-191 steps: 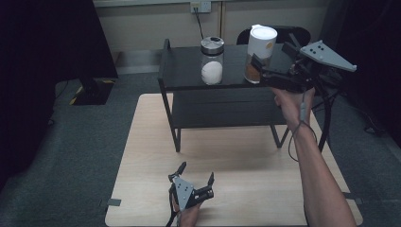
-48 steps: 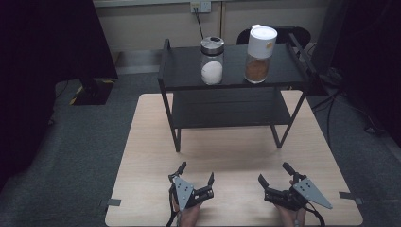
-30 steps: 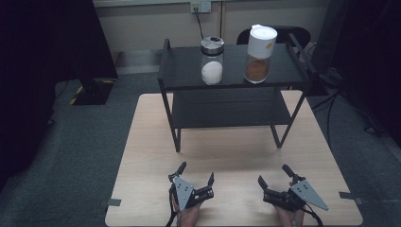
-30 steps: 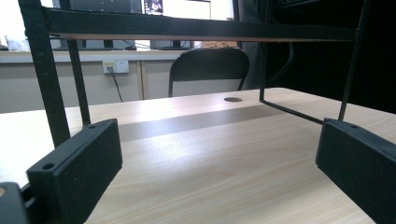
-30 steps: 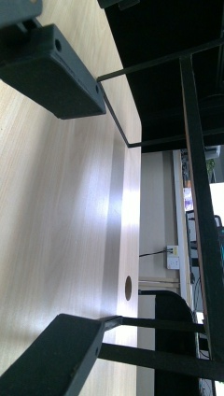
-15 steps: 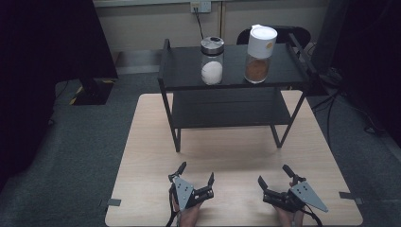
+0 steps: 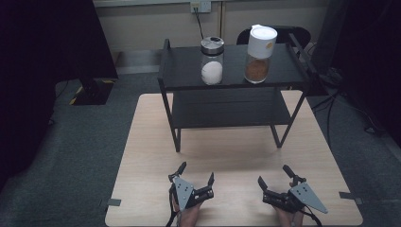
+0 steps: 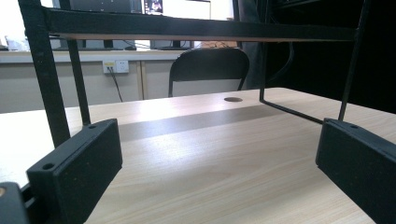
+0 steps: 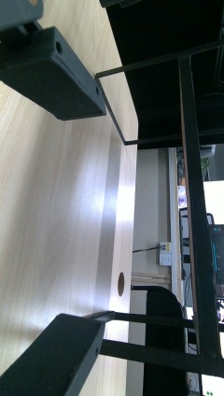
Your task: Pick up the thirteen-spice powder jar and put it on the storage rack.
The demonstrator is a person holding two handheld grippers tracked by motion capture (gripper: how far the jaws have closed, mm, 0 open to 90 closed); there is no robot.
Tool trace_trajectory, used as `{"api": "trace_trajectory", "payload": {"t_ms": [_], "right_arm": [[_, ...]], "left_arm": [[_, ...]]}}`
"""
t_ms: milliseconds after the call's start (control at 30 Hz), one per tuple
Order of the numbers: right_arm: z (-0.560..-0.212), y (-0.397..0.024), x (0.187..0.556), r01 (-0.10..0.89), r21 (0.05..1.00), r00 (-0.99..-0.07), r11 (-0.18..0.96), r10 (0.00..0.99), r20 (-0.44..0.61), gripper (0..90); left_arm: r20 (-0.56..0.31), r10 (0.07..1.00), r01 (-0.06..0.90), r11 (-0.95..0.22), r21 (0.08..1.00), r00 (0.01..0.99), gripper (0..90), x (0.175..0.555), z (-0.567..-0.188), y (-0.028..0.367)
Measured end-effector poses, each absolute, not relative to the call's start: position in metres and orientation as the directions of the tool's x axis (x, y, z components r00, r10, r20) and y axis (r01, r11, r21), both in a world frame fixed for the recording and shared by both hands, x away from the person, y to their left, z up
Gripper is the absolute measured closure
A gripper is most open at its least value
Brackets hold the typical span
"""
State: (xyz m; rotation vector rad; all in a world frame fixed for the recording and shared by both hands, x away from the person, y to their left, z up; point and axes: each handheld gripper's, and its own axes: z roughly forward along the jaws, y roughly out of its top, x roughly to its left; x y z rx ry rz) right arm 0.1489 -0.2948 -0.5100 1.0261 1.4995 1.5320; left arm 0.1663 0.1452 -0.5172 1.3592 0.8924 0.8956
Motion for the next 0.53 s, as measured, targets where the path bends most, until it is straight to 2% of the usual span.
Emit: {"api": "trace_trajectory", "payload": {"t_ms": [533], "right_arm": [[-0.5108, -0.2947, 0.1483, 0.017, 0.999, -0.403, -0.035, 0.915, 0.039, 0.0]], "left_arm": [[-0.009, 0.914, -0.012, 0.015, 1.000, 0.405, 0.2, 0.1663, -0.5172, 0.1452]]}}
